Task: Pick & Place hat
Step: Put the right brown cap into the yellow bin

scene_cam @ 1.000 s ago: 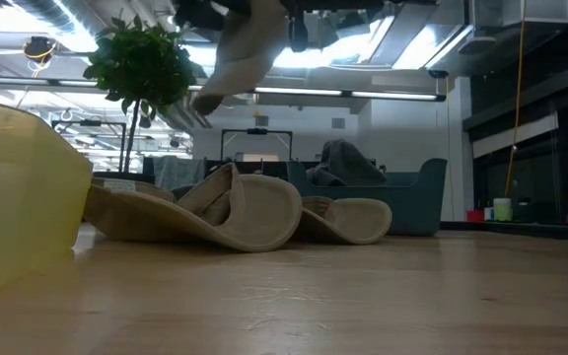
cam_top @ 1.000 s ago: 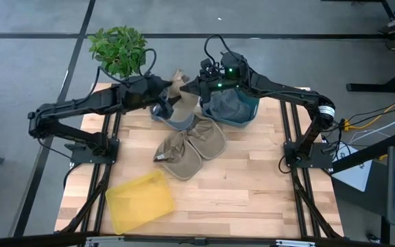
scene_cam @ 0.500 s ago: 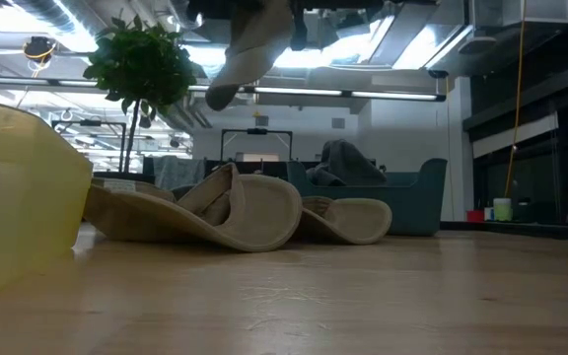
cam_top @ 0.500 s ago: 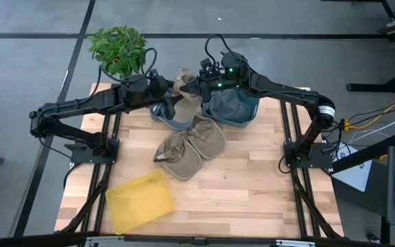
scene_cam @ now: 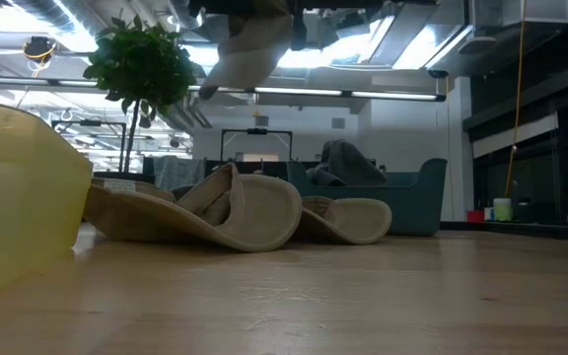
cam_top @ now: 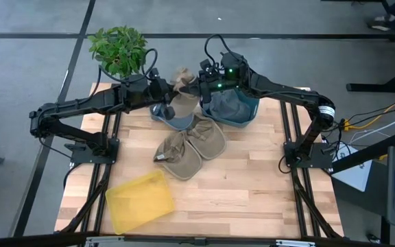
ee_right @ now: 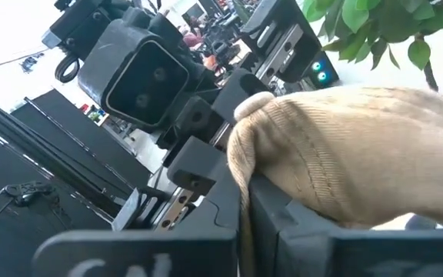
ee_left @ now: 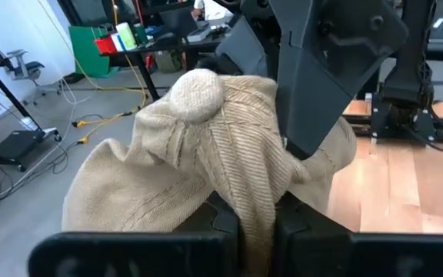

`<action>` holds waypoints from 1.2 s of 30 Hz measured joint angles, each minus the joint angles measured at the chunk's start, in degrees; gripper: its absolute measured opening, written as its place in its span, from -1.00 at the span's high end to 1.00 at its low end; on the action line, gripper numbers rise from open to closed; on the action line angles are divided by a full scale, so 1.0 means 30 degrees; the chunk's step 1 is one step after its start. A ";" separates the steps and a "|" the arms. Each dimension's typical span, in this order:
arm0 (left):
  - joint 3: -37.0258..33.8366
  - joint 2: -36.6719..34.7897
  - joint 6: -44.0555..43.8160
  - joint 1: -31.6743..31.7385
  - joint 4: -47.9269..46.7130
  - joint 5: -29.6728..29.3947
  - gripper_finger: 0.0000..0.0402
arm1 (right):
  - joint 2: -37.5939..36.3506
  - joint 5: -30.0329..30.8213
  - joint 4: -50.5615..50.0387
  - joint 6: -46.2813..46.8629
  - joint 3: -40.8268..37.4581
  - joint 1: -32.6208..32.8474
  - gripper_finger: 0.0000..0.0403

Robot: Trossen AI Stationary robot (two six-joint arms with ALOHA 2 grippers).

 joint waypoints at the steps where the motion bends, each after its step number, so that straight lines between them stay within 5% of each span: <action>1: 0.0000 -0.0006 0.0000 0.0000 -0.0233 0.0037 0.91 | 0.0000 -0.0194 0.0002 0.0060 -0.0002 0.0000 0.95; 13: 0.0007 -0.1767 -0.0005 -0.0284 -0.4299 0.0754 0.94 | -0.0085 -0.4960 0.0351 0.1858 -0.0003 -0.1082 0.71; 27: 0.0004 -0.5244 -0.3567 -0.1398 -0.8132 1.0569 0.94 | -0.0714 -0.6379 -0.0347 0.0453 0.0003 -0.1253 0.69; 36: 0.0007 -0.5714 -0.9007 -0.6223 -0.8144 0.8899 0.94 | -0.0714 -0.6980 -0.3381 -0.1073 0.0003 -0.1229 0.69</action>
